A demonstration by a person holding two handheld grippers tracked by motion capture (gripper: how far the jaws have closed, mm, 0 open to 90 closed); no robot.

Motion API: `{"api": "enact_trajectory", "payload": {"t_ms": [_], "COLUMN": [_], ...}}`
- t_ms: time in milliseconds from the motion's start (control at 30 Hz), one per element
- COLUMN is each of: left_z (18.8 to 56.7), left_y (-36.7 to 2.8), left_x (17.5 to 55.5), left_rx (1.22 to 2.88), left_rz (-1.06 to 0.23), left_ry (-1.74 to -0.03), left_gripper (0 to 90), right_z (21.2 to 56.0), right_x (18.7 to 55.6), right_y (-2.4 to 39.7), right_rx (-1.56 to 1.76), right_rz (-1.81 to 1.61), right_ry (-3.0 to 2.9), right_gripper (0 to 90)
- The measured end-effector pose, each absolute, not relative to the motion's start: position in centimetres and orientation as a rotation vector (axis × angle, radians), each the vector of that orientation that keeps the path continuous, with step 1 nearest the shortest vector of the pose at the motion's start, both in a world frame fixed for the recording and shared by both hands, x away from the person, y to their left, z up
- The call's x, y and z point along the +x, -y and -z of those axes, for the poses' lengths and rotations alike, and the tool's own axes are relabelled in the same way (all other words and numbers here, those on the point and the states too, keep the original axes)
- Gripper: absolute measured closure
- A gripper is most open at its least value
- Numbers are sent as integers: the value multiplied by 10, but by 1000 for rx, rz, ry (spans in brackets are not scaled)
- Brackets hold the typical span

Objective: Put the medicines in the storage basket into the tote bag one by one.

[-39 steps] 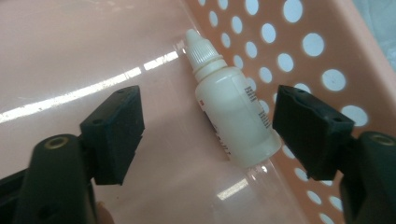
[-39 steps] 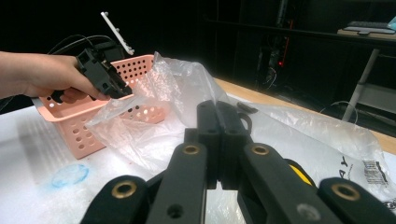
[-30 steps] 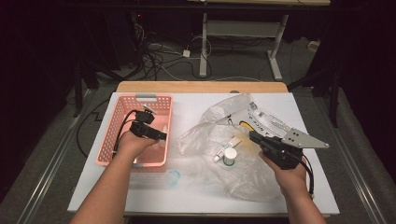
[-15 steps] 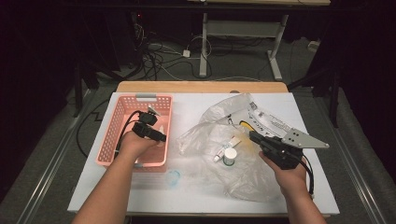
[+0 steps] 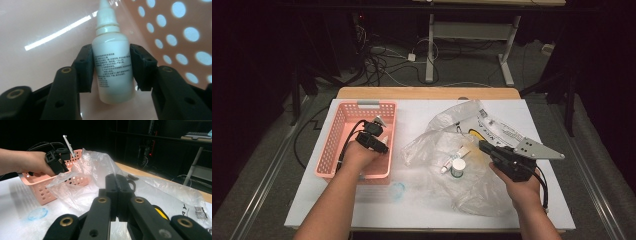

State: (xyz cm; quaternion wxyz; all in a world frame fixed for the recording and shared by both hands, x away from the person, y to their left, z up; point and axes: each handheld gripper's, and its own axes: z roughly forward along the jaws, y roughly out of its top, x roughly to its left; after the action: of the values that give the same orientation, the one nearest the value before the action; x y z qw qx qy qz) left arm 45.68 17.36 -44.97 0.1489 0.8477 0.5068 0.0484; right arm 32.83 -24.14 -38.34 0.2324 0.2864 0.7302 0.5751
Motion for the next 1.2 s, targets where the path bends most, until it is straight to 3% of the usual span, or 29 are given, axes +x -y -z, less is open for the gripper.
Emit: {"api": "enact_trajectory", "payload": {"t_ms": [600, 1200], "left_z": [434, 404], "left_y": [-184, -199], "left_x": [450, 402], "left_rx": [2343, 2191], "left_rz": [-168, -274], "left_ry": [-1433, -1307], "left_gripper": [584, 583], "right_z": [382, 381], "right_x": [328, 327], "right_y": [243, 241], "right_rx": [784, 780], "right_rz": [-1583, -1587], "right_ry": [-1998, -1995], "right_gripper": [900, 900]}}
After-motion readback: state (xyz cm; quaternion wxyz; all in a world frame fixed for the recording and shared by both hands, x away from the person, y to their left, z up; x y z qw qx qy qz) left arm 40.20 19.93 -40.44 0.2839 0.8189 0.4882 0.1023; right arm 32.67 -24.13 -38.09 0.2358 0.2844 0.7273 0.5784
